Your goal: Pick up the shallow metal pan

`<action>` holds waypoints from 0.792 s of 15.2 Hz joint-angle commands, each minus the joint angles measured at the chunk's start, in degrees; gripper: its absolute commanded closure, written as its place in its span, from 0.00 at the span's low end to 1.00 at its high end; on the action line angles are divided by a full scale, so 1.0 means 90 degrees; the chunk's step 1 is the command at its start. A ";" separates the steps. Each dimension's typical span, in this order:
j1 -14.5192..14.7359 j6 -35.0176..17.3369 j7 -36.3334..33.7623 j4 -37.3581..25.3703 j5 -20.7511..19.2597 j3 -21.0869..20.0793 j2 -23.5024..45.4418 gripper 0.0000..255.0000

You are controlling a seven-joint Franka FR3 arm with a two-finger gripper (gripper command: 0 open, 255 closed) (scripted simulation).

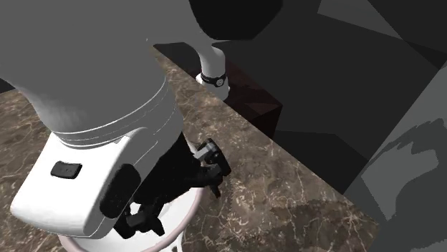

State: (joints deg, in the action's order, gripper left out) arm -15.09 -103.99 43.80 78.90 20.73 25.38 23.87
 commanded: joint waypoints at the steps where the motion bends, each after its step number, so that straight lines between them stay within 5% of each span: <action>1: -0.0344 0.0294 0.0169 -0.0884 0.0305 -0.0074 0.0670 0.00; 4: -0.0918 0.0885 0.0205 -0.2504 0.0643 -0.0249 0.1728 0.00; 12: -0.0765 0.0207 0.0395 -0.1693 0.0657 -0.0256 0.1638 0.00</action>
State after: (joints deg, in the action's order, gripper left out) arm -22.04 -101.63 47.30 63.43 26.56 23.14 38.36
